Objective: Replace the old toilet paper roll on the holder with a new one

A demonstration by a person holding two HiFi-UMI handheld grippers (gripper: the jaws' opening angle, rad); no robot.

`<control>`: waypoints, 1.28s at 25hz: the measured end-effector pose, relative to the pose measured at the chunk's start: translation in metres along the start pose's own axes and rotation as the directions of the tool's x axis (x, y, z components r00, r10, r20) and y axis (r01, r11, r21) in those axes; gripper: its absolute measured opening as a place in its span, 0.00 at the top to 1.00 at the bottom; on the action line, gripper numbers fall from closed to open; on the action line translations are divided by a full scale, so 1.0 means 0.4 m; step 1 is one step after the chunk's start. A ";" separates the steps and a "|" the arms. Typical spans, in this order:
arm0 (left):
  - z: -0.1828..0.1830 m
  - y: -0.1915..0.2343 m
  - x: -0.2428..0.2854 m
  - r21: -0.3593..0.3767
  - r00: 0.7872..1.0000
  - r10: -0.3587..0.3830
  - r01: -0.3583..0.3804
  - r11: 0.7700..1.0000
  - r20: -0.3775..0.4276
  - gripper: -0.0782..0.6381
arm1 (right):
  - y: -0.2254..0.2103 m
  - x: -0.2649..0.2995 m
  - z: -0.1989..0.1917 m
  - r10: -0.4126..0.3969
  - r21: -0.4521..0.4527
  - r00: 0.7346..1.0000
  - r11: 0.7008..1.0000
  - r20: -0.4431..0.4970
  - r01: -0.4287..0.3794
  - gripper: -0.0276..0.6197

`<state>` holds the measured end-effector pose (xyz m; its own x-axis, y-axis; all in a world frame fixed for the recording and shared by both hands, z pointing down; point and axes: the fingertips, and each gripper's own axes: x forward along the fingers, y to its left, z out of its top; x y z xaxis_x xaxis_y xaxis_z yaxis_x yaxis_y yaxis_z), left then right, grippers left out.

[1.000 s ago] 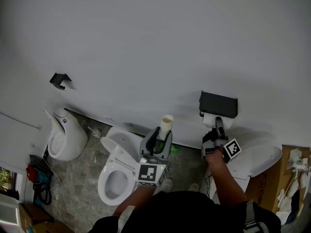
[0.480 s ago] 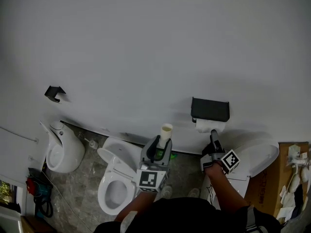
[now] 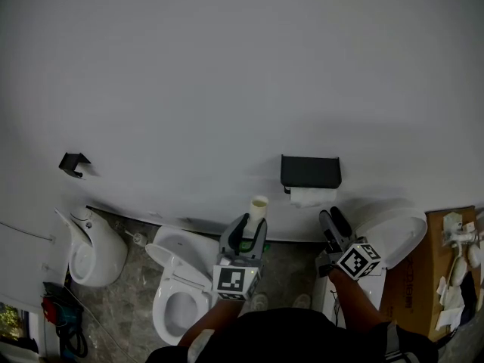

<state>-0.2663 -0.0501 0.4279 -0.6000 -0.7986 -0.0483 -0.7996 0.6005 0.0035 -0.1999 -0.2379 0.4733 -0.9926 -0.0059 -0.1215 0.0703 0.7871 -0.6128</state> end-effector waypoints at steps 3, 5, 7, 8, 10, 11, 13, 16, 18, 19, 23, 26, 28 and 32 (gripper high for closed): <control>-0.001 -0.013 0.005 -0.013 1.000 -0.025 0.025 1.000 0.000 0.67 | 0.028 -0.012 0.034 -0.013 -0.116 1.000 0.993 -0.023 0.010 0.71; -0.004 -0.018 0.006 -0.015 0.999 -0.036 0.036 0.999 0.003 0.67 | 0.028 -0.018 0.040 -0.043 -0.187 0.997 0.982 -0.064 0.030 0.83; 0.000 -0.027 0.008 -0.015 0.999 -0.045 0.045 0.999 0.008 0.67 | 0.025 -0.023 0.037 -0.063 -0.241 0.991 0.970 -0.118 0.033 0.93; 0.003 -0.032 0.009 -0.016 0.999 -0.050 0.051 0.999 0.009 0.67 | 0.028 -0.026 0.037 -0.062 -0.265 0.989 0.964 -0.136 0.024 0.95; 0.006 -0.038 0.014 -0.020 0.998 -0.060 0.060 0.998 0.008 0.67 | 0.041 -0.027 0.040 -0.064 -0.340 0.985 0.940 -0.163 0.004 0.95; 0.004 -0.041 0.016 -0.022 0.998 -0.064 0.064 0.998 0.005 0.67 | 0.050 -0.026 0.042 -0.070 -0.393 0.982 0.920 -0.174 -0.005 0.95; -0.005 -0.045 0.018 -0.029 0.998 -0.069 0.069 0.997 -0.007 0.67 | 0.070 -0.026 0.046 -0.087 -0.498 0.978 0.867 -0.187 -0.018 0.95; -0.011 -0.050 0.021 -0.030 0.998 -0.070 0.070 0.997 -0.007 0.67 | 0.085 -0.031 0.053 -0.108 -0.583 0.977 0.813 -0.183 -0.019 0.95; -0.015 -0.051 0.025 -0.029 0.997 -0.071 0.070 0.997 -0.010 0.67 | 0.086 -0.034 0.059 -0.123 -0.612 0.978 0.791 -0.170 -0.007 0.95; -0.019 -0.051 0.026 -0.030 0.997 -0.071 0.070 0.997 -0.011 0.67 | 0.085 -0.035 0.064 -0.130 -0.624 0.978 0.781 -0.160 0.001 0.95; -0.019 -0.056 0.034 -0.023 0.997 -0.074 0.074 0.997 -0.009 0.67 | 0.084 -0.044 0.094 -0.146 -0.660 0.984 0.750 -0.101 0.044 0.95; -0.024 -0.059 0.037 -0.025 0.997 -0.075 0.074 0.997 -0.012 0.67 | 0.086 -0.044 0.110 -0.153 -0.694 0.986 0.718 -0.073 0.060 0.95; -0.024 -0.060 0.039 -0.026 0.997 -0.074 0.074 0.997 -0.013 0.67 | 0.094 -0.040 0.113 -0.152 -0.728 0.986 0.683 -0.069 0.054 0.95; -0.023 -0.061 0.046 -0.018 0.997 -0.079 0.079 0.997 -0.009 0.67 | 0.112 -0.025 0.122 -0.143 -0.766 0.987 0.642 -0.073 0.036 0.96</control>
<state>-0.2581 -0.0800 0.4360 -0.5351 -0.8439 -0.0391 -0.8447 0.5349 0.0181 -0.1818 -0.2325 0.4089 -0.9970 -0.0732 0.0242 -0.0669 0.9776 0.1996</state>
